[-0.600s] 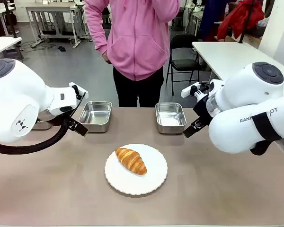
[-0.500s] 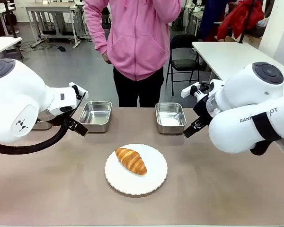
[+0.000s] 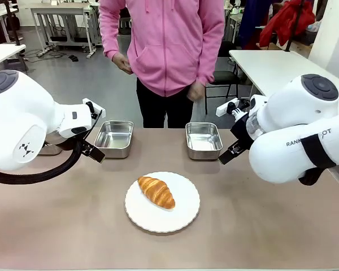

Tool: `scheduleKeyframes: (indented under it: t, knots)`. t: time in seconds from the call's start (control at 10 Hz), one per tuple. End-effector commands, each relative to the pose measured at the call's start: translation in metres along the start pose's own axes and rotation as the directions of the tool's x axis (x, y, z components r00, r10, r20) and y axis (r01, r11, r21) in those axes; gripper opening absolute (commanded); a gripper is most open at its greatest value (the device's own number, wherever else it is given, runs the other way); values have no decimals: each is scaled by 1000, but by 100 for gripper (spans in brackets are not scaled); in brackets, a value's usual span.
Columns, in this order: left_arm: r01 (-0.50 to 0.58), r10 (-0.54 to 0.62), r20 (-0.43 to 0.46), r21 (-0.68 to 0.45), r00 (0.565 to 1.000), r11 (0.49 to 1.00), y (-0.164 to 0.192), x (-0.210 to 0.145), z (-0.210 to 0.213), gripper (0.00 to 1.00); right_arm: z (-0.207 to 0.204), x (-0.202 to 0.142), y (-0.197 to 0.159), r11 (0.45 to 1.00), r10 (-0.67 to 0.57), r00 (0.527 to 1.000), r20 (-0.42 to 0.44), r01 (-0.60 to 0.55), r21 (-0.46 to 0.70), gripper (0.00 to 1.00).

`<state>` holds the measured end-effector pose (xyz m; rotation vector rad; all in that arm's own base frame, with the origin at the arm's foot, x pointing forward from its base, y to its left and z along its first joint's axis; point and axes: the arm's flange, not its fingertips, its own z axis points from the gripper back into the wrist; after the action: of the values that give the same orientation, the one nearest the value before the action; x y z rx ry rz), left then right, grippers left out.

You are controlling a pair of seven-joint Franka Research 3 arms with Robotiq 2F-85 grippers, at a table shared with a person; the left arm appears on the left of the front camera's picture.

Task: Place the bread in the container.
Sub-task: Place the Butter Roll into the Airtight Container indicated by the human.

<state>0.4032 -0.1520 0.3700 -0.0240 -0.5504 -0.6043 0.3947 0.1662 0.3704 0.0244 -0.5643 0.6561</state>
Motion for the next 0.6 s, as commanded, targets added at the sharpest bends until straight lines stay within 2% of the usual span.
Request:
scheduleKeyframes:
  t: [0.0,0.3,0.5]
  knots:
    - [0,0,0,0,1000,1000,0,0,0,100,0,0,0,1000,0,1000,1,0,0,100]
    - [0,0,0,0,1000,1000,0,0,0,100,0,0,0,1000,0,1000,0,0,0,100]
    - [-30,34,64,-66,997,997,40,22,44,100,44,30,-52,998,-55,997,55,52,42,100]
